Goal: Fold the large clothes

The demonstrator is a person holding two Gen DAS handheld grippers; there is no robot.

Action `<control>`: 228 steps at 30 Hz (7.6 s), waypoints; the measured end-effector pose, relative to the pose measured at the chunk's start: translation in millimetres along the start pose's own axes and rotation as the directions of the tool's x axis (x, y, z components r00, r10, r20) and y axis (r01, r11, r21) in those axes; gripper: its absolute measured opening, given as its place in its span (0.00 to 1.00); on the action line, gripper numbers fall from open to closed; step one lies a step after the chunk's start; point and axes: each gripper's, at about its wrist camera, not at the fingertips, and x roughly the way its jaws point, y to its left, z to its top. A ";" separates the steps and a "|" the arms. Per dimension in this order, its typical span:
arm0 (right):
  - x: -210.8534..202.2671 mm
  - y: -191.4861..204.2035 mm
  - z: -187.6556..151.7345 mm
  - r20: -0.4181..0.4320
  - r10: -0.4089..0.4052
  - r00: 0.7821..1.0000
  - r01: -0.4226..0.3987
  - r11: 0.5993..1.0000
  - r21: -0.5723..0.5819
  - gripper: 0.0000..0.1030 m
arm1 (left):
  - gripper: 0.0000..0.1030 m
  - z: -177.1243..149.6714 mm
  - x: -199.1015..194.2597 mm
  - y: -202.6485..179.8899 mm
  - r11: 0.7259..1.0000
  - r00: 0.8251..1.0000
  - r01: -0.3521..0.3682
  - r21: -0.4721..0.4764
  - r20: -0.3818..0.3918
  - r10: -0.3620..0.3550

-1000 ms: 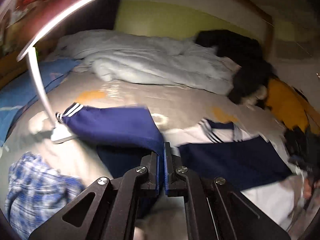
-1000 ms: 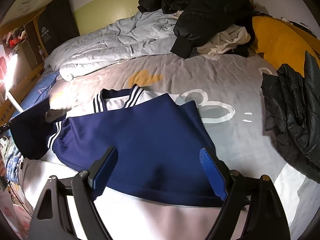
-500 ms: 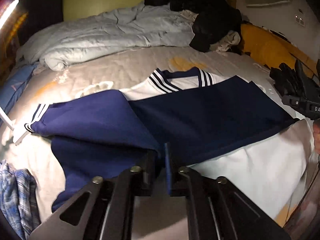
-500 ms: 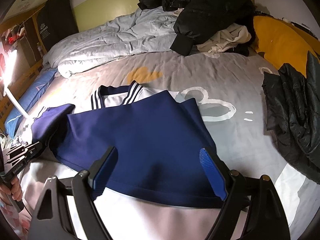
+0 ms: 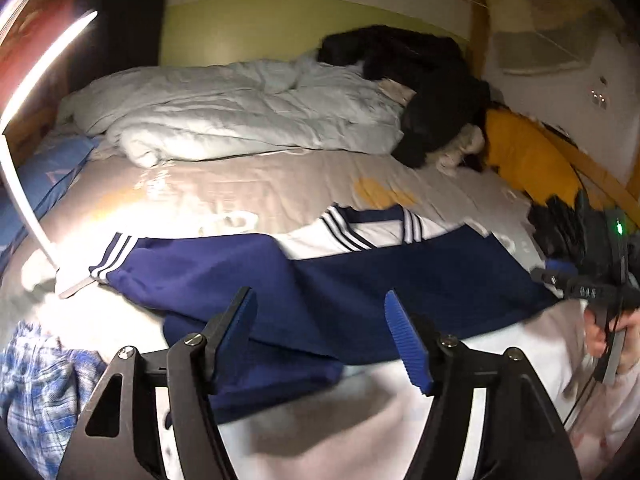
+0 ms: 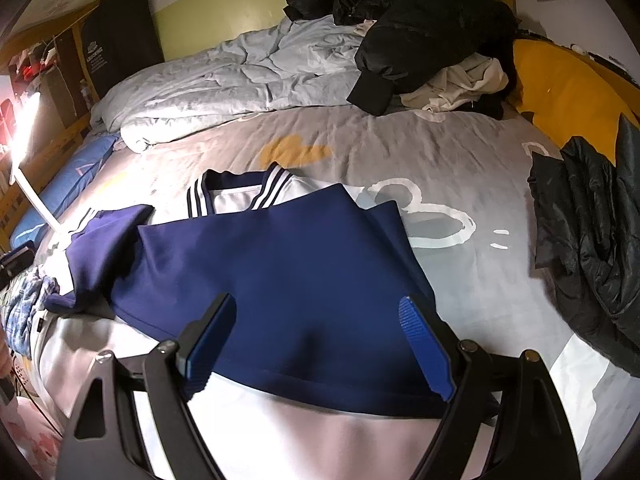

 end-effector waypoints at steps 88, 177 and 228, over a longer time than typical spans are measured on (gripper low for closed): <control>-1.0 -0.3 -0.4 -0.001 0.004 1.000 -0.004 1.000 -0.003 0.80 | 0.75 -39.5 100.2 47.4 0.946 0.943 -0.066 -0.318 -0.328 -0.045; 17.3 23.8 3.9 0.099 -0.160 0.982 0.171 0.978 -0.120 0.05 | 0.95 -13.0 12.1 -29.3 0.990 0.984 -0.131 -0.055 0.118 0.136; -89.6 47.8 -54.3 0.298 -0.126 0.946 0.148 0.988 -0.051 1.00 | 1.00 -73.3 -86.9 -64.9 0.989 0.947 -0.143 -0.022 0.287 0.143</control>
